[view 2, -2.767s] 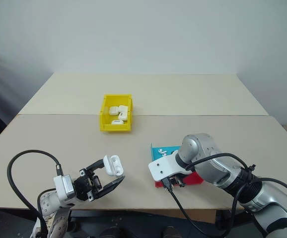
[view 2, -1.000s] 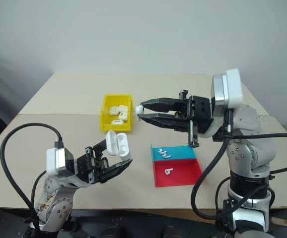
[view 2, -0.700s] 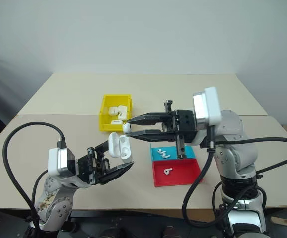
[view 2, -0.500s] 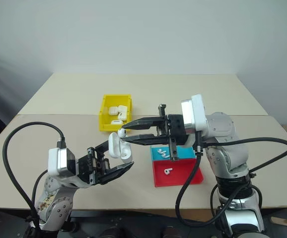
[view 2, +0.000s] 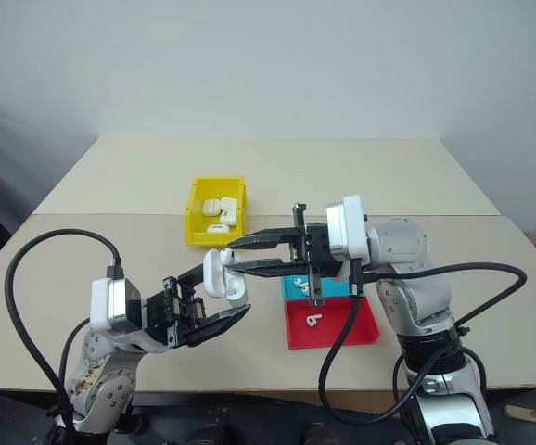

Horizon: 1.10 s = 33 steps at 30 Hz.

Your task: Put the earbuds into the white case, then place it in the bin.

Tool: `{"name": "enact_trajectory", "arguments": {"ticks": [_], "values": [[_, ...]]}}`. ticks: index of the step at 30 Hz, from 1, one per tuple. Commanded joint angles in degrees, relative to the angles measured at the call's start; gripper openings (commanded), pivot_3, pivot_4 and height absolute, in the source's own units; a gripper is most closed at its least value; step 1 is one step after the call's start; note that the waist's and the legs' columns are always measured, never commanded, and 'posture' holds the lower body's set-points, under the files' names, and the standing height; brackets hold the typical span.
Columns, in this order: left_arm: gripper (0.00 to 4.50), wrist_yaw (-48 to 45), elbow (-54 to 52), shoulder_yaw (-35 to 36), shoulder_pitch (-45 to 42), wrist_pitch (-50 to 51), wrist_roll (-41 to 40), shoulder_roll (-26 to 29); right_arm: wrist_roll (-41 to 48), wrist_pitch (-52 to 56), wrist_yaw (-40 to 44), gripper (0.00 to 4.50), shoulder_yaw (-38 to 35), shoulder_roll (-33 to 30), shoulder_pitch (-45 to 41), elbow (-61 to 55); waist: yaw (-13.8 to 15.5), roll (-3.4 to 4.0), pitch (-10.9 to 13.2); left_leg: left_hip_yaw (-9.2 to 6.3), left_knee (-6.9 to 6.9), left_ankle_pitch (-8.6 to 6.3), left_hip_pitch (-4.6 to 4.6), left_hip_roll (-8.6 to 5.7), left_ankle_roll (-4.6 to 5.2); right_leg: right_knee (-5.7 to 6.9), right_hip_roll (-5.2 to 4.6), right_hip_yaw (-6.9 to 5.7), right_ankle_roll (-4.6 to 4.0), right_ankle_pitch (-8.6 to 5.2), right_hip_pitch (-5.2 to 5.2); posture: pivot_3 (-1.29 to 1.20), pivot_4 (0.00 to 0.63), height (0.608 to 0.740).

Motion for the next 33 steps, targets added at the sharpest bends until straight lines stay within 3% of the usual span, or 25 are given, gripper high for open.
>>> {"name": "enact_trajectory", "arguments": {"ticks": [1,6,11,14,18,21,26,33], "values": [[2.72,0.1,-2.0,0.5,-0.7,-1.0,0.0,-0.7,1.5,-0.7,2.5,1.62,0.2,-1.3,0.7,-1.4,0.0,0.00,0.0,0.00,0.00,0.00,0.00,0.00,0.00,-0.01,0.00,0.00,0.00,0.00,0.00,0.00,0.150,0.740],[2.72,-0.1,-1.2,0.7,-0.6,-1.1,0.4,-0.9,-1.2,-3.2,2.4,3.22,1.1,-2.1,1.2,-1.1,0.0,0.00,0.0,0.00,0.00,0.00,0.00,0.00,0.00,-0.01,-0.01,0.00,0.00,0.00,0.00,0.00,0.150,0.740],[2.72,-1.0,1.9,1.9,1.1,-3.0,3.5,-0.1,0.0,-3.5,4.2,3.22,-0.7,-4.7,0.8,-0.2,0.0,0.00,0.0,0.00,0.00,0.00,0.01,0.00,0.00,-0.01,0.00,0.00,0.00,-0.01,0.00,0.00,0.150,0.740],[2.72,-4.3,4.9,4.1,4.6,-7.0,6.0,2.7,0.2,2.2,6.2,3.22,-2.7,-12.0,-1.7,2.0,0.0,0.00,0.0,0.02,0.00,0.00,-0.01,-0.01,0.00,-0.04,-0.02,0.00,-0.02,-0.02,0.00,0.00,0.150,0.740],[2.72,-7.0,5.6,5.3,9.0,-11.2,6.6,4.8,-8.3,7.7,7.6,3.22,2.8,-21.2,-8.0,8.4,-0.1,0.01,0.0,0.08,-0.03,-0.01,0.00,0.00,0.00,-0.01,-0.08,0.00,-0.46,-0.25,-0.10,0.00,0.150,0.740],[2.72,-6.1,4.3,5.4,11.4,-11.5,7.2,5.0,-15.1,7.3,10.1,3.22,7.9,-23.3,-12.6,13.7,-0.1,0.01,0.0,0.08,-0.06,-0.01,0.03,0.04,0.00,-0.01,-0.06,-0.01,-0.47,-0.31,-0.11,0.00,0.150,0.740],[2.72,-4.7,4.3,4.7,13.5,-13.3,9.7,4.4,-27.8,8.2,12.7,3.22,18.9,-21.8,-21.4,23.4,-0.2,0.02,0.0,0.14,-0.08,-0.01,0.00,0.04,0.00,0.00,-0.07,0.02,-0.46,-0.31,-0.17,0.00,0.150,0.740],[2.72,-2.4,3.2,3.2,15.4,-14.6,12.2,3.9,-42.5,11.3,12.4,3.22,31.2,-13.5,-30.0,32.4,-0.2,0.02,0.0,0.16,-0.10,-0.02,-0.06,0.05,0.01,0.08,-0.07,0.01,-0.48,-0.29,-0.26,0.00,0.150,0.740]]}}
